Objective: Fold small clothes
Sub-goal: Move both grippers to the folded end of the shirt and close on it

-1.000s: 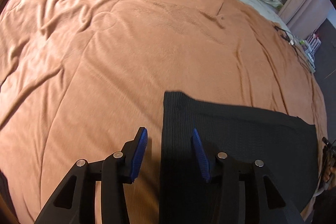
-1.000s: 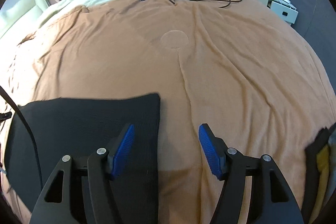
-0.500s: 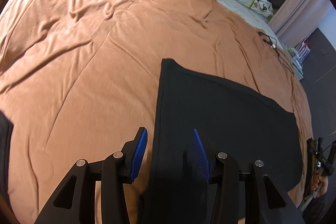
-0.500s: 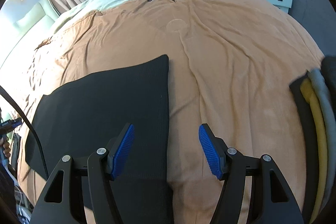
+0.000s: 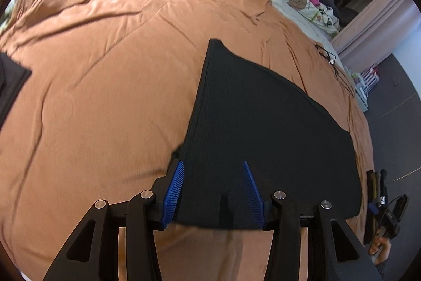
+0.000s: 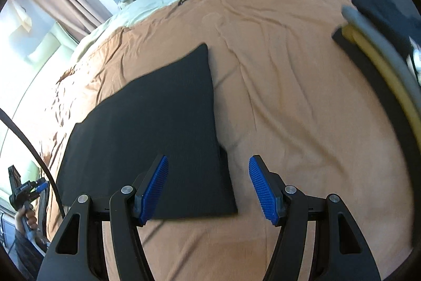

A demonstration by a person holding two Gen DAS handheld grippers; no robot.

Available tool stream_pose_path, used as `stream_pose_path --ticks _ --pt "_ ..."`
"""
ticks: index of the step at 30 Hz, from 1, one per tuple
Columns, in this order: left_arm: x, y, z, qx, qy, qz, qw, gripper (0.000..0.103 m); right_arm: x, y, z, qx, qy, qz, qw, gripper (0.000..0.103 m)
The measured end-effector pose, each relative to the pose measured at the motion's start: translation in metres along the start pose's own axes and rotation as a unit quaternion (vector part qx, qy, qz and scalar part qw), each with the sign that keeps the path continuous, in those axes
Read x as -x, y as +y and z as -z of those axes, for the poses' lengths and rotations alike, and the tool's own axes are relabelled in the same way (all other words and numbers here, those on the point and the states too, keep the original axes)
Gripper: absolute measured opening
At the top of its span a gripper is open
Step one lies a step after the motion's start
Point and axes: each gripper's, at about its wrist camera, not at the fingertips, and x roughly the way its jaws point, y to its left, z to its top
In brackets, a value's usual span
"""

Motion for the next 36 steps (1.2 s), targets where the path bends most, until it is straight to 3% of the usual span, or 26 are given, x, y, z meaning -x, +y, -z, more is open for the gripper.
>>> stream_pose_path --ticks 14,24,31,34,36 --pt "-0.012 0.025 0.051 0.087 0.003 0.055 0.9947 0.049 -0.017 -0.029 0.046 -0.109 0.007 -0.095 0.989 0.059" --pt "-0.031 0.048 0.066 0.158 0.004 0.083 0.984 0.049 -0.034 -0.048 0.057 -0.164 0.0 -0.107 0.981 0.053" --pt "-0.035 0.059 0.067 0.196 -0.033 0.097 0.9753 0.047 -0.031 -0.052 0.074 -0.197 -0.034 -0.107 0.974 0.048" --pt "-0.036 0.061 0.066 0.211 -0.049 0.099 0.9713 0.038 -0.034 -0.051 0.077 -0.218 -0.052 -0.104 0.969 0.039" --pt "-0.035 0.064 0.069 0.218 -0.057 0.093 0.9699 0.022 -0.038 -0.05 0.078 -0.229 -0.059 -0.105 0.966 0.027"
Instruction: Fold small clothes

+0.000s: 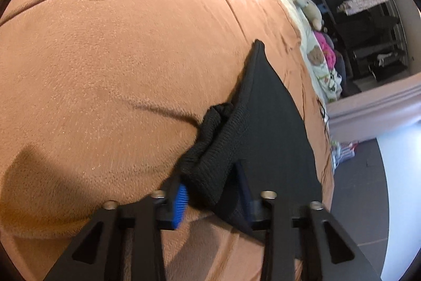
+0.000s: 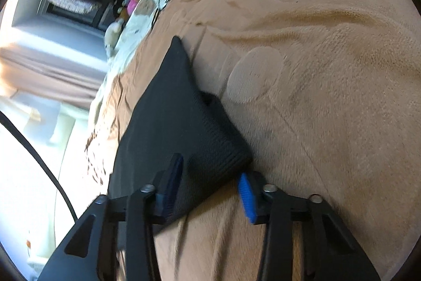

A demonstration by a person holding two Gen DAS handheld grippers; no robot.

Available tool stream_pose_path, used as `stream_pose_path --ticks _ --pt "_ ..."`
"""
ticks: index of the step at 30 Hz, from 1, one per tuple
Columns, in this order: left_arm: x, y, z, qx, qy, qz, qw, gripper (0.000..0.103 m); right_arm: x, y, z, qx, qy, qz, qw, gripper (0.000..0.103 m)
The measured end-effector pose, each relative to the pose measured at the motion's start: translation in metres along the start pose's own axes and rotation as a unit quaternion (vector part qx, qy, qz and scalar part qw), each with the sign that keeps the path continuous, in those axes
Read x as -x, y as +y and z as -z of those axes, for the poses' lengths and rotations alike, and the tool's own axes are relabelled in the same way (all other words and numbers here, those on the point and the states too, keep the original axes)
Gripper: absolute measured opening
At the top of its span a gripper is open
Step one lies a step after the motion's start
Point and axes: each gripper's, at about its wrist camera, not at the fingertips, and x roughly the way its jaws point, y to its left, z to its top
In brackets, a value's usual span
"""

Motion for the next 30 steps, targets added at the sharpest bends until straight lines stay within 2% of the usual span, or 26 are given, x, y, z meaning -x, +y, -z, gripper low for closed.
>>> stream_pose_path --ticks 1,2,4,10,14,21,30 --pt "0.001 0.001 0.0 -0.002 -0.003 -0.008 1.0 0.009 0.0 0.0 0.0 -0.001 -0.002 -0.003 1.0 0.013" --pt "0.004 0.0 -0.001 -0.005 -0.008 -0.01 0.9999 0.006 -0.001 0.0 0.001 0.0 0.0 -0.003 1.0 0.004" --pt "0.01 -0.003 -0.004 -0.011 -0.019 -0.003 0.9998 0.004 0.002 0.002 0.003 0.007 -0.001 -0.002 1.0 0.001" --pt "0.035 -0.029 -0.009 -0.048 -0.046 0.003 0.9977 0.003 0.025 0.027 0.013 0.049 -0.017 -0.002 0.999 0.0" --pt "0.053 -0.038 -0.01 -0.064 -0.052 0.005 0.9966 0.003 0.034 0.032 0.021 0.059 -0.006 0.008 0.998 0.0" --pt "0.085 -0.026 0.003 -0.07 -0.049 -0.002 0.9963 0.003 0.067 0.028 0.042 0.073 0.011 0.017 0.997 0.0" --pt "0.115 -0.002 0.032 -0.059 -0.048 0.005 0.9971 0.003 0.092 0.029 0.058 0.074 0.012 0.029 0.997 0.0"
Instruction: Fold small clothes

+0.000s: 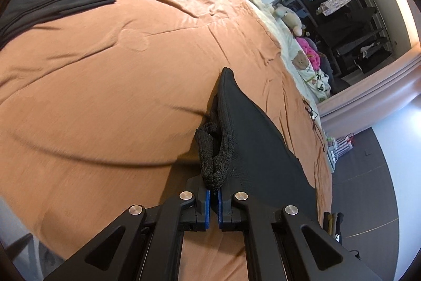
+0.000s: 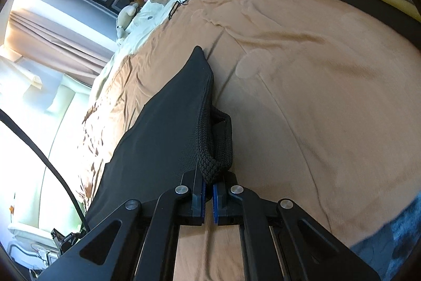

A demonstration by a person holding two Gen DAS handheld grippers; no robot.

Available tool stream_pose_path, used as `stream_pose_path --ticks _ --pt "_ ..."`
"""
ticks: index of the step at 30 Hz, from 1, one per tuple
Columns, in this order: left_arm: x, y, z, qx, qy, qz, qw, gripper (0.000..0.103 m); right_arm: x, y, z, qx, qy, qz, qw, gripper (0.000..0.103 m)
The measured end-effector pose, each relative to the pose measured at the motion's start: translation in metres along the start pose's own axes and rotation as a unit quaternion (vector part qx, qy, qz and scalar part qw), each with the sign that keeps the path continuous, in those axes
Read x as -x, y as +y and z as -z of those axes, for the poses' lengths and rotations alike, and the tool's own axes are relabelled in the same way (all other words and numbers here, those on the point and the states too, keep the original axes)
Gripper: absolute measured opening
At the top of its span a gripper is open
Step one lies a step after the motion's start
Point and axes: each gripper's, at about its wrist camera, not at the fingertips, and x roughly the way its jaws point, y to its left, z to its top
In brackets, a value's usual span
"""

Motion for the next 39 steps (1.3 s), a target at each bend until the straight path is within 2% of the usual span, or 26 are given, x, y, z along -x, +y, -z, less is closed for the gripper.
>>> stream_pose_path --ticks 9,12,16,18,20,21,22,23,26,33,36,39 --pt "0.028 0.026 0.029 0.02 -0.002 0.005 0.9998 0.003 0.023 -0.004 0.019 0.017 0.003 -0.005 1.0 0.0" --pt "0.031 0.033 0.034 0.024 0.001 0.007 0.9997 0.003 0.027 -0.006 0.025 0.028 0.003 0.003 1.0 0.0" --pt "0.023 0.048 0.04 0.044 0.014 0.013 0.9988 0.004 0.023 -0.01 0.029 0.027 0.023 0.022 0.999 0.002" --pt "0.017 0.053 0.043 0.059 0.022 0.005 0.998 0.005 0.02 -0.015 0.029 0.025 0.033 0.043 0.998 0.006" --pt "0.014 0.056 0.047 0.065 0.025 0.009 0.9976 0.006 0.021 -0.017 0.029 0.027 0.033 0.064 0.997 0.023" --pt "0.012 0.058 0.05 0.066 0.027 0.01 0.9974 0.01 0.025 -0.019 0.028 0.028 0.028 0.076 0.996 0.027" --pt "0.012 0.059 0.051 0.067 0.029 0.012 0.9973 0.018 0.029 -0.021 0.027 0.028 0.023 0.083 0.996 0.035" --pt "0.01 0.06 0.053 0.069 0.031 0.015 0.997 0.028 0.033 -0.019 0.027 0.028 0.019 0.087 0.996 0.038" --pt "0.011 0.063 0.057 0.081 0.027 0.035 0.9957 0.034 0.044 -0.013 0.024 0.041 0.008 0.099 0.994 0.038" --pt "0.01 0.069 0.064 0.097 0.028 0.062 0.993 0.034 0.069 0.023 0.032 0.094 -0.04 0.12 0.987 0.038" --pt "0.01 0.071 0.064 0.104 0.023 0.069 0.9919 0.034 0.073 0.044 0.041 0.121 -0.051 0.113 0.985 0.038" --pt "0.009 0.07 0.06 0.101 0.017 0.067 0.9924 0.034 0.068 0.059 0.051 0.148 -0.034 0.091 0.984 0.038"
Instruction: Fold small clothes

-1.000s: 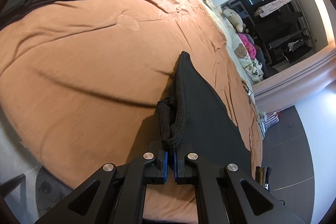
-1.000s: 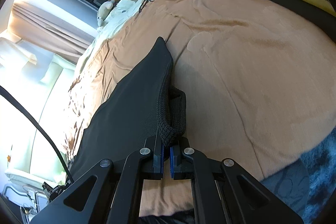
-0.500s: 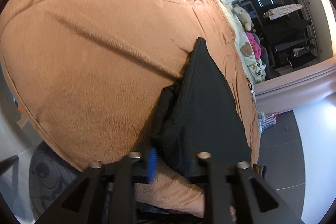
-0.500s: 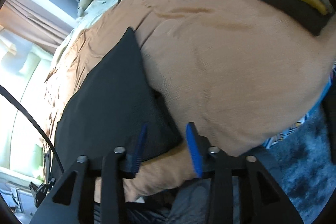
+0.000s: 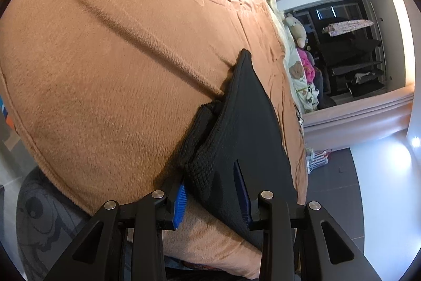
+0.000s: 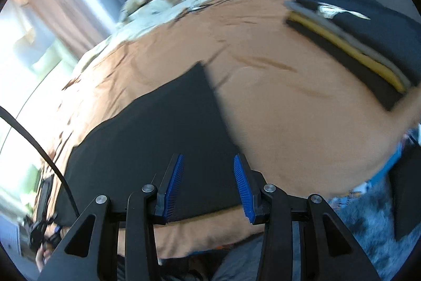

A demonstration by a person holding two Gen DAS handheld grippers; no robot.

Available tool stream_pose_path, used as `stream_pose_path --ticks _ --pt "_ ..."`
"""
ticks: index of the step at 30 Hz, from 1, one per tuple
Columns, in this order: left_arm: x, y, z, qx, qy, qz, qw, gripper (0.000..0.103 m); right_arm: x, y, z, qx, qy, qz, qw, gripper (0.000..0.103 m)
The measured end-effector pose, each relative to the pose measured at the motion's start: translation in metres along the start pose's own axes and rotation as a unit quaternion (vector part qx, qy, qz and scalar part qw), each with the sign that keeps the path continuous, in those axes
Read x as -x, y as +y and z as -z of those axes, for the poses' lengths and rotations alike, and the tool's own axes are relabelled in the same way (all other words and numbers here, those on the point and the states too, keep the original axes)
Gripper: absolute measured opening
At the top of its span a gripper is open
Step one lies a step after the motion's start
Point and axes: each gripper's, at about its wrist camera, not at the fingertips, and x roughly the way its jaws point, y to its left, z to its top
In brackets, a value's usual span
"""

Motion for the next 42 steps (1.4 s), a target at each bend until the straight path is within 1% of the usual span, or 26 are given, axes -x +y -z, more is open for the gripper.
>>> stream_pose_path --ticks 5,9,12,13,14,15,17,19,22,24,27,32,37,42 --pt "-0.001 0.003 -0.005 0.005 -0.009 0.008 0.9999 0.034 -0.024 0.06 0.014 0.061 0.045 -0.055 0.996 0.038" --pt "0.0 0.007 -0.009 0.012 -0.019 0.014 0.9996 0.034 -0.053 0.108 0.031 0.103 0.089 -0.086 0.987 0.038" --pt "0.001 0.011 -0.012 0.017 -0.029 0.017 0.9993 0.034 -0.071 0.137 0.042 0.128 0.114 -0.098 0.98 0.038" --pt "0.001 0.011 -0.014 0.018 -0.03 0.016 0.9993 0.034 -0.08 0.149 0.047 0.142 0.124 -0.102 0.977 0.036" --pt "0.001 0.012 -0.015 0.019 -0.031 0.015 0.9992 0.032 -0.086 0.156 0.05 0.147 0.13 -0.104 0.975 0.033" --pt "0.001 0.012 -0.016 0.02 -0.033 0.014 0.9992 0.031 -0.093 0.165 0.051 0.153 0.139 -0.108 0.972 0.032" --pt "0.002 0.013 -0.017 0.02 -0.035 0.01 0.9991 0.025 -0.108 0.179 0.053 0.164 0.152 -0.112 0.968 0.03" --pt "0.002 0.013 -0.016 0.022 -0.036 0.008 0.9991 0.024 -0.123 0.195 0.057 0.178 0.166 -0.113 0.963 0.029" --pt "0.002 0.014 -0.016 0.03 -0.037 0.008 0.9988 0.023 -0.148 0.212 0.052 0.191 0.179 -0.111 0.959 0.028" --pt "0.002 0.013 -0.015 0.033 -0.037 0.004 0.9987 0.023 -0.171 0.223 0.046 0.199 0.189 -0.1 0.956 0.028" --pt "0.003 0.013 -0.013 0.044 -0.04 0.001 0.9982 0.023 -0.196 0.225 0.03 0.196 0.199 -0.079 0.957 0.028" --pt "0.001 0.012 -0.011 0.057 -0.046 -0.007 0.9973 0.023 -0.234 0.238 0.008 0.19 0.203 -0.055 0.959 0.016" --pt "0.001 0.013 -0.009 0.07 -0.055 -0.014 0.9959 0.023 -0.268 0.249 -0.012 0.184 0.204 -0.038 0.961 0.009" --pt "0.002 0.011 -0.003 0.079 -0.062 -0.022 0.9947 0.023 -0.291 0.26 -0.031 0.178 0.199 -0.026 0.963 0.008"
